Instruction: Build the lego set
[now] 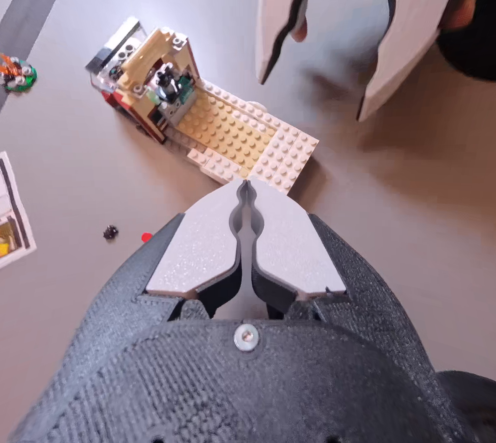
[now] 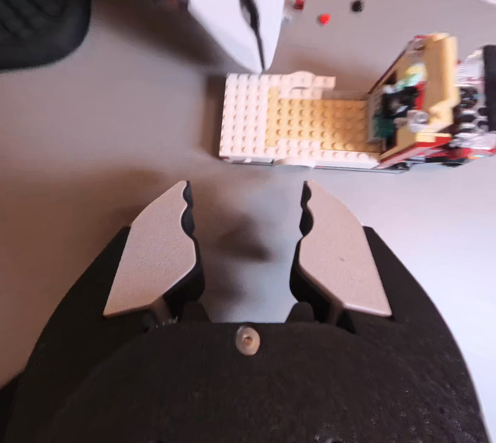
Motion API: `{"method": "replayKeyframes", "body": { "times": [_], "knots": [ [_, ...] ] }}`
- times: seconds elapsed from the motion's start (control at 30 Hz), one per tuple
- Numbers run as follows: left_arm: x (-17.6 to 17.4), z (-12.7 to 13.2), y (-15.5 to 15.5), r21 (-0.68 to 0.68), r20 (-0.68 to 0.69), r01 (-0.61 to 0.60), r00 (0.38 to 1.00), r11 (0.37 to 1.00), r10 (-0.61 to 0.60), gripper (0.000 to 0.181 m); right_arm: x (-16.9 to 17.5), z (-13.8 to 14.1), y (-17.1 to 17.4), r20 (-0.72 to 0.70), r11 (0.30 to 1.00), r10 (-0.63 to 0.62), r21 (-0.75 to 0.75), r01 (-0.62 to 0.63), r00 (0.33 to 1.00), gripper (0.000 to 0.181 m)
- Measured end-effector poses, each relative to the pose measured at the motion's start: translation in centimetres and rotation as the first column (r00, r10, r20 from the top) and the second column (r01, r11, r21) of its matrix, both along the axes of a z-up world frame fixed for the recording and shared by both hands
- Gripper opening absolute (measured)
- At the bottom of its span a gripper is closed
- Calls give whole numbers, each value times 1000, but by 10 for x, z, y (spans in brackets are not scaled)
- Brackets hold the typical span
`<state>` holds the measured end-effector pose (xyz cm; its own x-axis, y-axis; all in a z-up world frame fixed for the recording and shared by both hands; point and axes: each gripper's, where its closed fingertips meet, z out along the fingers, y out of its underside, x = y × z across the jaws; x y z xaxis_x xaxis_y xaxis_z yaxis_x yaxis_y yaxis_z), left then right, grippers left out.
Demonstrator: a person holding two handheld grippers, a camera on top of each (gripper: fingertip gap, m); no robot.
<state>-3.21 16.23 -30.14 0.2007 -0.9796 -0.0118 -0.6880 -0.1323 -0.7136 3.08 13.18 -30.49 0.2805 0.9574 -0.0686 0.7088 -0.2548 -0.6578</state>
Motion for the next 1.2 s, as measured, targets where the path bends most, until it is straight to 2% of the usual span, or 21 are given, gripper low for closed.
{"method": "replayKeyframes", "body": {
  "times": [0.03, 0.1, 0.17, 0.3, 0.47, 0.53, 0.6, 0.63, 0.77, 0.87, 0.93, 1.0, 1.1, 1.13, 1.2],
  "knots": [
    [-3, 0, 0, -33, 23, -23, 999, 999, 24, 0, -1, -8, -4, 30, 999, 25, 32, -26, 999, 82],
    [-7, 1, -1, -60, 66, -74, 995, 995, 77, 36, -12, -17, -7, 58, 986, 77, 144, -84, 995, 82],
    [-7, -6, -11, -130, 56, -99, 993, 987, 107, 73, -24, -18, -4, 35, 961, 115, 250, -120, 993, 73],
    [-15, -19, -9, -58, -33, -181, 983, 982, 179, 92, -38, -14, 1, -2, 940, 135, 318, -127, 991, 59],
    [-12, -24, 4, -17, -79, -287, 955, 958, 285, 105, -63, -19, 6, -14, 948, 134, 295, -124, 991, 54],
    [-17, -27, 18, 36, -103, -324, 940, 945, 326, 93, -67, -17, 8, -39, 954, 138, 275, -122, 990, 55],
    [-20, -30, 24, 19, -103, -332, 938, 943, 332, 79, -63, -8, 11, -92, 963, 126, 250, -100, 988, 56],
    [-21, -30, 25, 5, -95, -320, 943, 947, 319, 78, -57, -2, 14, -112, 963, 117, 257, -85, 987, 57],
    [-25, -30, 23, 8, -90, -187, 978, 982, 187, 78, -22, 28, 32, -157, 948, 60, 319, -6, 986, 66],
    [-29, -31, 9, 5, -93, 52, 994, 999, -51, 78, 7, 42, 32, -125, 940, 61, 341, -15, 990, 72],
    [-34, -30, -10, -2, -78, 261, 962, 965, -260, 78, 21, 42, 19, -105, 953, 88, 299, -53, 991, 77],
    [-36, -30, -24, -10, -58, 393, 918, 920, -393, 78, 30, 27, 3, -64, 972, 113, 214, -97, 991, 84],
    [-37, -30, -26, -17, -87, 442, 893, 897, -441, 78, 28, 1, -25, -55, 984, 161, 86, -156, 985, 92],
    [-36, -30, -25, -14, -97, 445, 891, 895, -444, 78, 25, -4, -28, -52, 984, 160, 88, -155, 986, 94],
    [-36, -30, -24, -15, -101, 438, 894, 899, -437, 77, 23, -5, -24, -62, 986, 131, 114, -124, 989, 84]
  ]
}}
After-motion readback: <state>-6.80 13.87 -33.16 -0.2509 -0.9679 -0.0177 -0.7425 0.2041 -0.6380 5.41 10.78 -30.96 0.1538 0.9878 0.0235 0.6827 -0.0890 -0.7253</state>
